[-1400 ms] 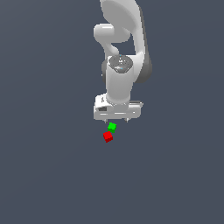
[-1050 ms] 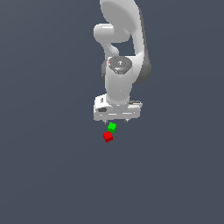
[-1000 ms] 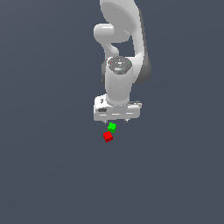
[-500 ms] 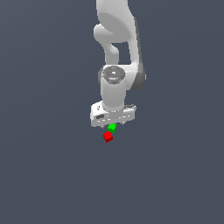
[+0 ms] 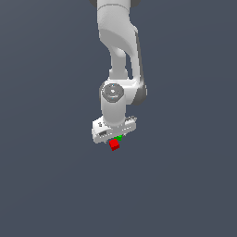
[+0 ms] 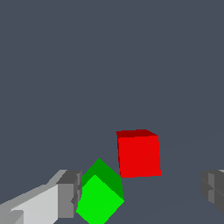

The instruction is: Stack the red cube on top of the green cube.

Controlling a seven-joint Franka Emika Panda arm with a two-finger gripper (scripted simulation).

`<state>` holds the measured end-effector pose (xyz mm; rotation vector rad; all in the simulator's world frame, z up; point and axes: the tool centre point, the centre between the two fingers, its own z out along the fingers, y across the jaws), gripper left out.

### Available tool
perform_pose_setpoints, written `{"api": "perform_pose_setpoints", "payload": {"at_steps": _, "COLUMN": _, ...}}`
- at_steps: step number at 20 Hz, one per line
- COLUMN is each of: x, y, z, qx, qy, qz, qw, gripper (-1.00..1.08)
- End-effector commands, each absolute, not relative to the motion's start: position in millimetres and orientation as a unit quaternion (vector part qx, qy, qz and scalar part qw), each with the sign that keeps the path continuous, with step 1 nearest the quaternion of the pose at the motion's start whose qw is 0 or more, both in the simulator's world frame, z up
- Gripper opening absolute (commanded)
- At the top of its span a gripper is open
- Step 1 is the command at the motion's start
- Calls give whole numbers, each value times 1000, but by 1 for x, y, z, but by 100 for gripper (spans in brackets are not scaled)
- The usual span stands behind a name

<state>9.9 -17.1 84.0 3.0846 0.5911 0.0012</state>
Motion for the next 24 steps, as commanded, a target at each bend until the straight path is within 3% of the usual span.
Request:
{"api": "perform_pose_setpoints", "payload": {"at_steps": 1, "x": 12, "y": -20, "z": 77, "qx": 979, "qy": 204, "qz": 0, "qw": 0, "gripper": 100}}
{"api": "perform_pose_setpoints", "payload": {"at_steps": 17, "x": 14, "y": -24, "z": 68, "qx": 976, "qy": 219, "qz": 0, "qw": 0, "gripper": 100}}
{"api": "perform_pose_setpoints", "payload": {"at_steps": 24, "x": 13, "y": -23, "z": 39, "qx": 976, "qy": 219, "qz": 0, "qw": 0, "gripper": 100}}
